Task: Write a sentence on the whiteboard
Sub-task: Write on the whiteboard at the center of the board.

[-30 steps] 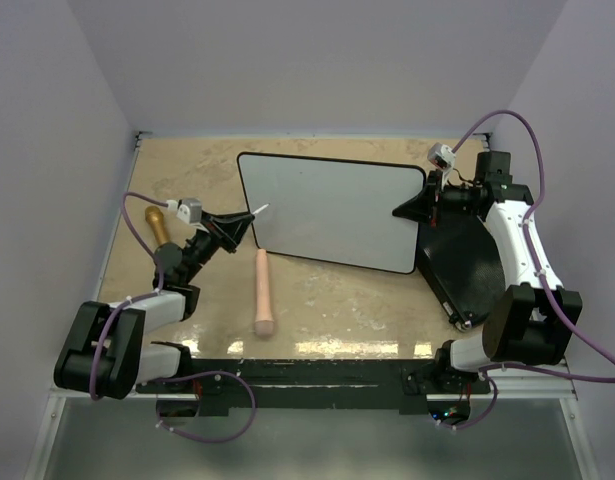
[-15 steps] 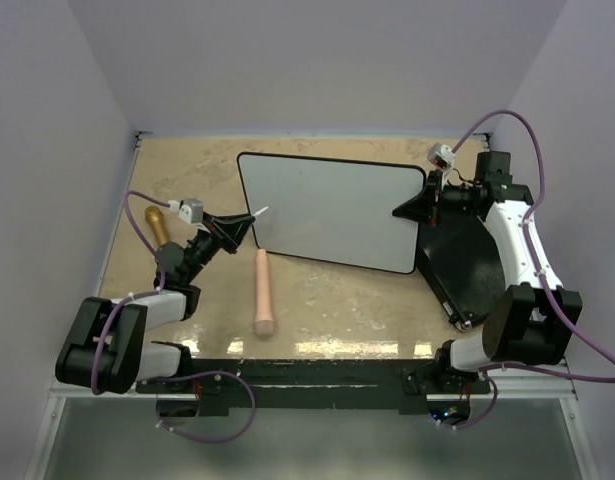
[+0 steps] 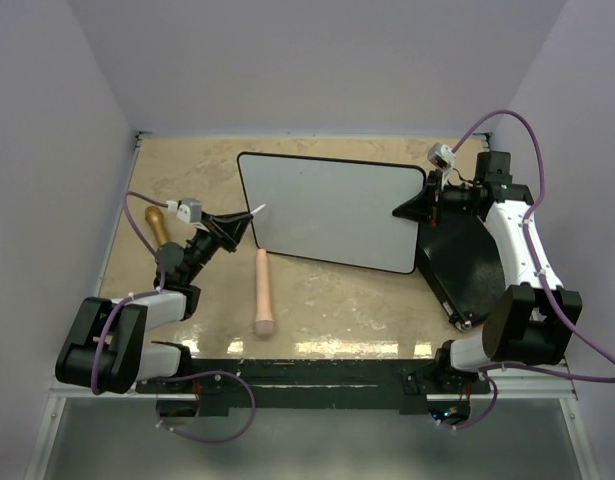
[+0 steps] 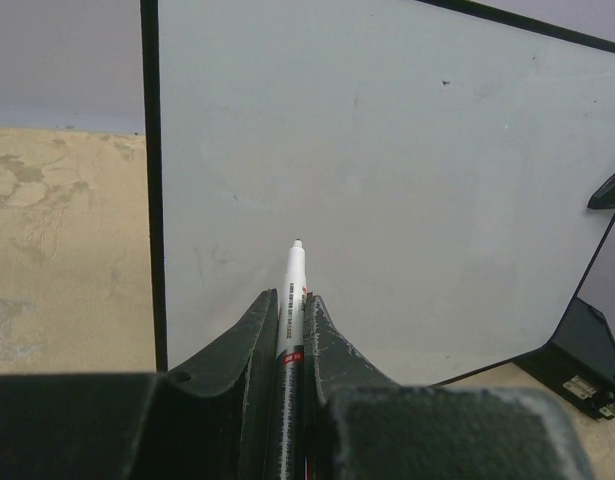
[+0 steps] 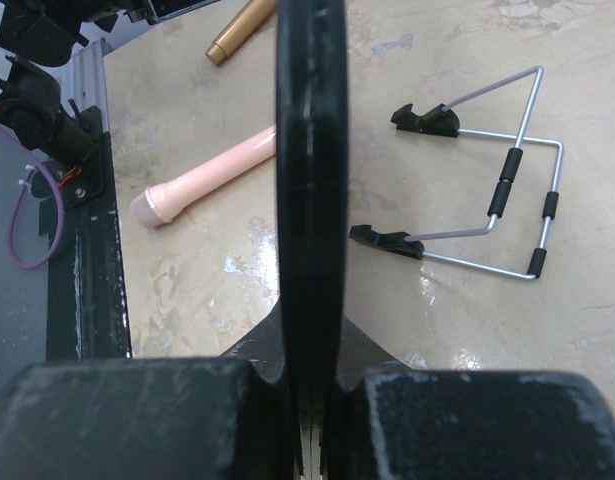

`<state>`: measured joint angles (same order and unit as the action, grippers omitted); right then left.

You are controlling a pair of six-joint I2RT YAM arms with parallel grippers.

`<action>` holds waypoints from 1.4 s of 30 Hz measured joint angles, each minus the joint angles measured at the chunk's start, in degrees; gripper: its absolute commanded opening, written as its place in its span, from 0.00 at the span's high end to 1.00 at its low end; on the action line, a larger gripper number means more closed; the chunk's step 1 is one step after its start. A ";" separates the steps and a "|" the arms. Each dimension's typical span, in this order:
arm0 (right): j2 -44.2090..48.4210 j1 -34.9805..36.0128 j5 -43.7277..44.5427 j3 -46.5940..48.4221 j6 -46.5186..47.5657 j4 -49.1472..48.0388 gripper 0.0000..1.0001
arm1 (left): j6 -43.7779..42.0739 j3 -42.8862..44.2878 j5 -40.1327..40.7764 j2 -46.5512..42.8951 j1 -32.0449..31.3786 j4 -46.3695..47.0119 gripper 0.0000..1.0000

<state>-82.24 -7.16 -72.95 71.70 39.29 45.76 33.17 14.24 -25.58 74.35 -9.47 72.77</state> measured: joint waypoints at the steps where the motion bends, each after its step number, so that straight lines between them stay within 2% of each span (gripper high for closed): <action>1: -0.02 0.00 0.00 0.00 0.00 0.02 1.00 | -0.02 0.00 0.22 0.00 0.00 -0.02 1.00; 42: -0.74 0.00 -0.07 0.00 -0.02 0.02 1.00 | -3.89 4.74 2.27 2.82 0.00 0.00 1.00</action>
<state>-82.98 -7.16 -73.01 71.70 39.27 45.78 29.28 18.98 -23.31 77.17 -9.47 72.77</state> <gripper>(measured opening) 0.055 0.159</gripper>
